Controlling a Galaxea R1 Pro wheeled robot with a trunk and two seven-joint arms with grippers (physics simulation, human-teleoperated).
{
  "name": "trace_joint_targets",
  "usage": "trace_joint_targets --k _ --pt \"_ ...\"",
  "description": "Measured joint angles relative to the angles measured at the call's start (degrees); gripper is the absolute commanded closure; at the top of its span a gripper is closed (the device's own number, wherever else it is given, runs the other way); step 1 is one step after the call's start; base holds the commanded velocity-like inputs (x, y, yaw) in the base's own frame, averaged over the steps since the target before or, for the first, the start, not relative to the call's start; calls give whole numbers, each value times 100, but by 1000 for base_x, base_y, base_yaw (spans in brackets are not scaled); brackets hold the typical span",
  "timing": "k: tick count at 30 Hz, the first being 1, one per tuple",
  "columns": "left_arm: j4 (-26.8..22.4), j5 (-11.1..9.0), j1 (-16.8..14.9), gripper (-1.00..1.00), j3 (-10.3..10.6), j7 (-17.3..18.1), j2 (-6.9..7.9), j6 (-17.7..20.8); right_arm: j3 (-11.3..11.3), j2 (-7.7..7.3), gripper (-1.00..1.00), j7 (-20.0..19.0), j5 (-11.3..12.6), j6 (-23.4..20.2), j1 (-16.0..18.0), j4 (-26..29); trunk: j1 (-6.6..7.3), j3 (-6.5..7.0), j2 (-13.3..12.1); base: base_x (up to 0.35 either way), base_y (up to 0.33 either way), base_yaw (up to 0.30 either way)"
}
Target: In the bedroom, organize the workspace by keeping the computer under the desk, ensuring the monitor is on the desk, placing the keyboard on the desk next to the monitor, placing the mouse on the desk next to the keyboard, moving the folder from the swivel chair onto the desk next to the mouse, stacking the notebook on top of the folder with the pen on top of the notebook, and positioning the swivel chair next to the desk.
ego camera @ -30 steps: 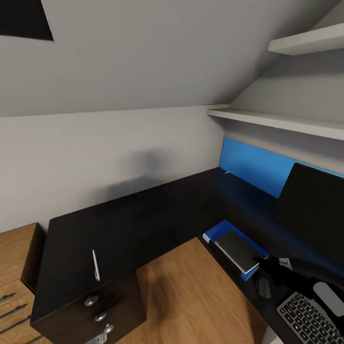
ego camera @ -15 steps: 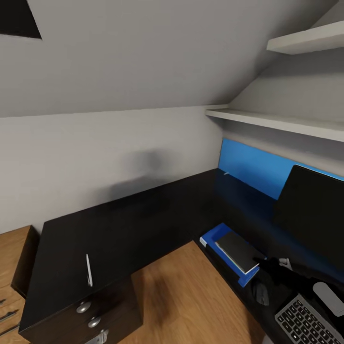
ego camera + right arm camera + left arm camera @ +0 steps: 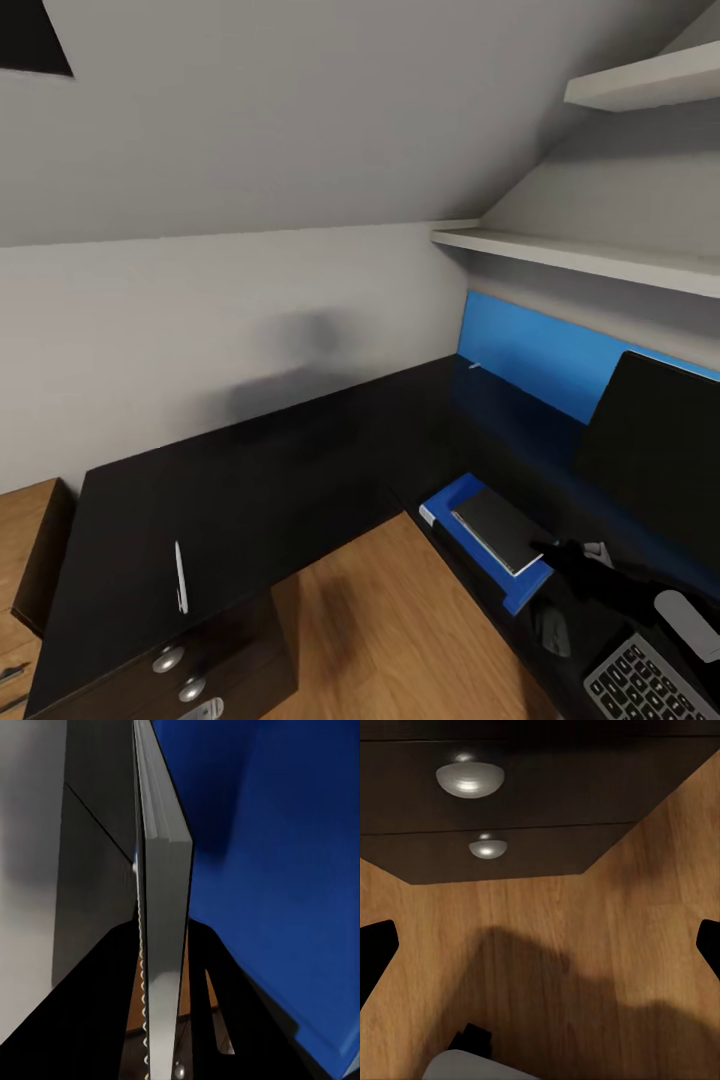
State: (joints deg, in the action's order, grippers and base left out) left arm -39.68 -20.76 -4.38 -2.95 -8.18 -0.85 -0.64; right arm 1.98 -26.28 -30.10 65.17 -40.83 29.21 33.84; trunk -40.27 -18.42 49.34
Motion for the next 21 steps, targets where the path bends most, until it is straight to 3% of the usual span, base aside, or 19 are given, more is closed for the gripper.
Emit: trace_joint_targets --k 11,14,21 --pt "0 0 -1 -100 0 0 -8 0 16 5 100 183 -12 -7 0 -5 0 0 0 42 0 0" --pt "1 0 0 -100 0 0 -9 0 8 7 100 474 253 -85 3 16 0 1 1 2 0 0" --pt "1 0 -1 -100 0 0 -9 0 0 7 100 471 248 -73 4 20 0 1 1 0 0 0"
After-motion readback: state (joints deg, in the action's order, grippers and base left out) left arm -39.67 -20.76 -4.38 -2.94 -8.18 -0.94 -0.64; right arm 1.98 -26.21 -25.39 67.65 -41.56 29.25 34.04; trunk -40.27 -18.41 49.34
